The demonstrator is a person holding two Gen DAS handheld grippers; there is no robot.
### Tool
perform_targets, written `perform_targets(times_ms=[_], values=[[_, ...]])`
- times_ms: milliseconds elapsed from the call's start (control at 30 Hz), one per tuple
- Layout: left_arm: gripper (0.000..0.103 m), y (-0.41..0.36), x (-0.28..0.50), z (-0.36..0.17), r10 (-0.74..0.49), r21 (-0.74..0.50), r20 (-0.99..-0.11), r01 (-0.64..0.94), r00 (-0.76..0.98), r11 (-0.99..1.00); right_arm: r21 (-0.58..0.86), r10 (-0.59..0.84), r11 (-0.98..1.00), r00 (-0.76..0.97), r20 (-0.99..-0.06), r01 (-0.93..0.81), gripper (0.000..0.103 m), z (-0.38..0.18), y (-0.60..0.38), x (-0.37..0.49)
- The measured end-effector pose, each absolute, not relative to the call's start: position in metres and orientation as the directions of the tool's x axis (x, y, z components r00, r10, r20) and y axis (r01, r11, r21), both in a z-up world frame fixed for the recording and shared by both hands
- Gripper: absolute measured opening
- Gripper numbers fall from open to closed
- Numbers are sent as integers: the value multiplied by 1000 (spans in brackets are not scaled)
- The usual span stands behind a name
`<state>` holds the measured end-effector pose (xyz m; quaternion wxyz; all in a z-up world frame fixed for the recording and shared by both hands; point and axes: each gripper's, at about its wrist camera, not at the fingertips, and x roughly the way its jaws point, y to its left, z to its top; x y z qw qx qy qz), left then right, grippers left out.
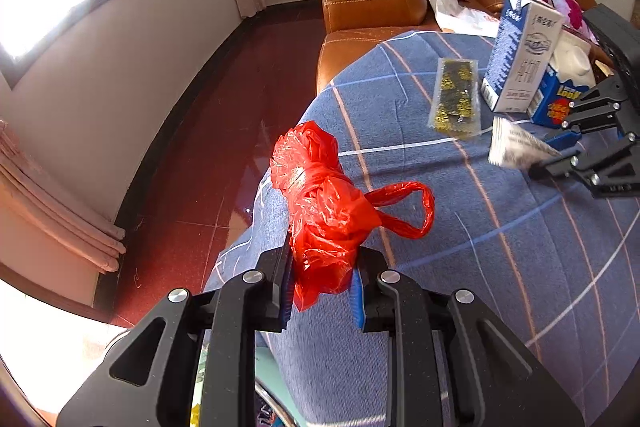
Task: Collect trash
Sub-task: 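Lift the red bag with the left tool while the right tool grasps the white paper wrapper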
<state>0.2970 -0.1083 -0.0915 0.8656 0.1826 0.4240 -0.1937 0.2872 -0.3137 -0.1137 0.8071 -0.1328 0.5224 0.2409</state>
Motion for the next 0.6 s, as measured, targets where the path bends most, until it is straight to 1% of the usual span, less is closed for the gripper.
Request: perform_targets(times_ms=[167, 267, 400, 600], values=[[22, -107, 279, -84, -177, 166, -798, 492, 577, 855, 23, 213, 901, 393, -895, -434, 18, -104, -323, 278], [22, -106, 266, -79, -174, 172, -792, 488, 585, 856, 48, 200, 940, 431, -880, -338, 18, -95, -332, 264], [22, -104, 248, -70, -177, 185, -781, 492, 599, 851, 37, 143, 973, 472, -870, -227, 18, -82, -335, 244], [22, -92, 219, -65, -177, 191, -775, 491, 607, 850, 40, 146, 973, 476, -867, -226, 18, -71, -325, 212]])
